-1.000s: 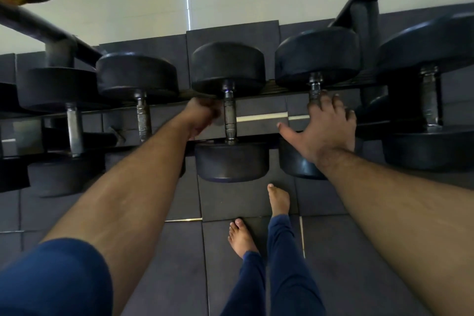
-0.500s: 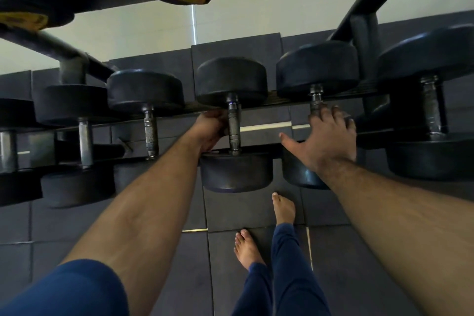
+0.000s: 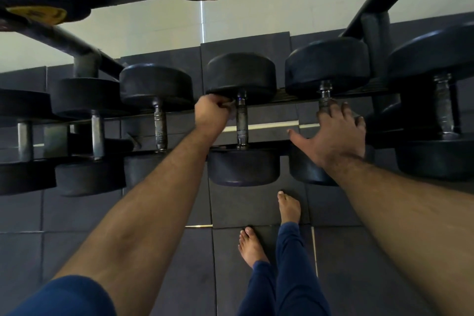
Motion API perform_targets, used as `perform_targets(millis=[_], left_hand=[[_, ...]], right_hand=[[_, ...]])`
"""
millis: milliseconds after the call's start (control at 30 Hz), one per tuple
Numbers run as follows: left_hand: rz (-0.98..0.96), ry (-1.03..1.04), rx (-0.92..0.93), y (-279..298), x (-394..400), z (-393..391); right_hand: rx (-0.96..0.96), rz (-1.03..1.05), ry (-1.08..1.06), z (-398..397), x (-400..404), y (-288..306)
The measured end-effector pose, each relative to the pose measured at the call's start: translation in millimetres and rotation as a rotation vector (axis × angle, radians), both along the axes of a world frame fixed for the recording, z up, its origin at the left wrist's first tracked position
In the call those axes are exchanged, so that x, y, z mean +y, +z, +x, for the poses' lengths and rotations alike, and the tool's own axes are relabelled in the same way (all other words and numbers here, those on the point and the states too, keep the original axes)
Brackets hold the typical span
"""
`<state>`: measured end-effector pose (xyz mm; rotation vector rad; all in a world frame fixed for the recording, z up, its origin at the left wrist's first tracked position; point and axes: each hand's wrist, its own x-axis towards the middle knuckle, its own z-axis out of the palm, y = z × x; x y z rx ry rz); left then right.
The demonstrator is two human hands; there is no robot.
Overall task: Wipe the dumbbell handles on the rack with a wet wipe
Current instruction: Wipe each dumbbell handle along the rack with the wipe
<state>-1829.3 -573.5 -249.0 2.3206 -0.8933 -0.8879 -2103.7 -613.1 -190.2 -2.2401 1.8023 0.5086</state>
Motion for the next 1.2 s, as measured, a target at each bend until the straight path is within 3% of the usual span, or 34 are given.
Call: perform_targets(millis=[133, 233, 300, 400, 500, 600, 667, 767, 867, 1000, 1067, 1200], left_hand=[[0.133, -0.477, -0.358, 14, 18, -25], [0.324, -0.882, -0.305, 26, 24, -8], [0.211, -0.936, -0.317, 33, 18, -5], [-0.053, -0.773, -0.549, 26, -1, -14], [-0.041, -1.01, -0.605, 19, -7, -25], [0.222, -1.168, -0.38, 35, 4, -27], [0.192, -0.991, -0.24, 39, 9, -28], [-0.137, -0.528, -0.124, 58, 6, -45], [-0.119, -0.213, -0.014, 63, -10, -85], [-0.141, -0.011, 0.145, 71, -30, -147], [-0.17, 0.022, 0.18, 72, -35, -173], [-0.175, -0.057, 0.079, 69, -42, -213]], right_hand=[[-0.003, -0.017, 0.003, -1, 0, 0], [-0.007, -0.021, 0.011, -2, 1, -2], [-0.001, -0.015, 0.013, -2, 0, -2], [-0.007, -0.016, 0.002, -2, 0, -2], [-0.012, -0.005, 0.002, -3, 0, -1], [-0.027, -0.003, 0.01, -4, 0, 0], [-0.042, 0.003, 0.006, -4, 0, 2], [-0.076, 0.004, -0.001, -5, 0, 6], [-0.283, 0.014, -0.068, -13, -1, 7], [-0.616, 0.097, -0.052, -47, -10, 12], [-0.513, 0.058, 0.061, -84, -26, 13], [-0.074, -0.103, 0.11, -181, -72, 11]])
